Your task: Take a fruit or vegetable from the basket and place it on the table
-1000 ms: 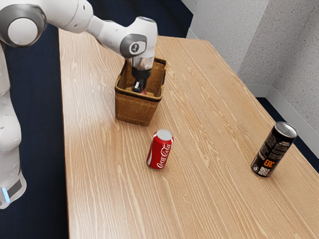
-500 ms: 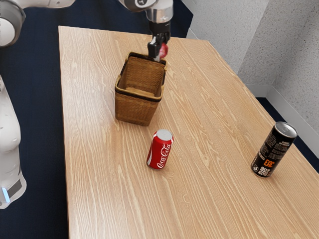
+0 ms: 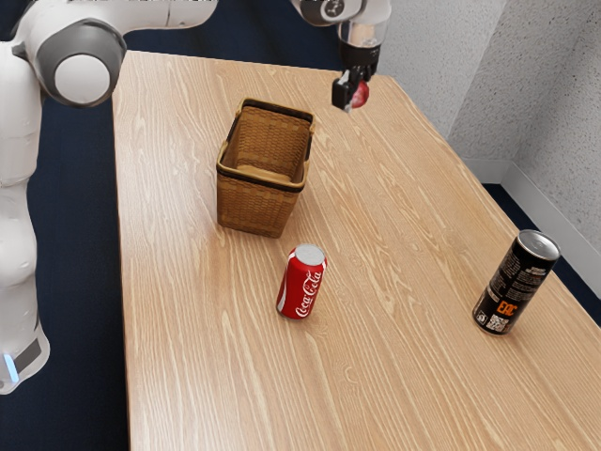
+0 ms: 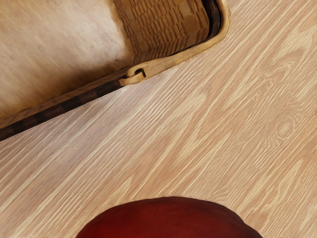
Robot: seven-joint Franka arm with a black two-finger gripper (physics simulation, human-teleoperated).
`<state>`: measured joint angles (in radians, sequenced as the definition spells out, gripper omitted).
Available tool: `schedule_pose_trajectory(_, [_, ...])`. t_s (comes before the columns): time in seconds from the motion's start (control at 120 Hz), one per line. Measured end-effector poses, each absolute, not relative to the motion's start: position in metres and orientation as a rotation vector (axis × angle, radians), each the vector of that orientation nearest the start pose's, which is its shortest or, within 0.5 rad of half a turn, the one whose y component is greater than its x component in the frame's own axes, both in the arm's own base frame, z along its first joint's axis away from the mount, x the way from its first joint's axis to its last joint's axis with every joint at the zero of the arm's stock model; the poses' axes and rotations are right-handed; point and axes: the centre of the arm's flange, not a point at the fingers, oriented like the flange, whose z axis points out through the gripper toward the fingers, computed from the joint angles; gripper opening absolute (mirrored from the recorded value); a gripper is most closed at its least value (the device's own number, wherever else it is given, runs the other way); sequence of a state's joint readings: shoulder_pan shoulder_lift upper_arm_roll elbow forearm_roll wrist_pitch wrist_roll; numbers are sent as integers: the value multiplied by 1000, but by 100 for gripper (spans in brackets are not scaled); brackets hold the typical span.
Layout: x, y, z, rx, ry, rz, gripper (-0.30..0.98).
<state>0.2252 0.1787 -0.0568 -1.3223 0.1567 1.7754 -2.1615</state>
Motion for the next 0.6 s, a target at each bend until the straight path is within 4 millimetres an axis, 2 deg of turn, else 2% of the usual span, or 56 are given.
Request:
schedule_pose_trajectory(0.117, [636, 111, 655, 1228, 2680, 413, 27])
schedule_pose_trajectory(0.217, [639, 105, 653, 1269, 2668, 452, 47])
schedule_pose_trajectory(0.308, [634, 101, 647, 1303, 2673, 464, 57])
schedule_pose_trajectory(0.417, [627, 99, 646, 1324, 2673, 462, 63])
schedule_pose_trajectory(0.508, [593, 101, 643, 1316, 2696, 444, 66])
schedule_pose_trajectory(0.6, [536, 96, 653, 1159, 2744, 295, 67])
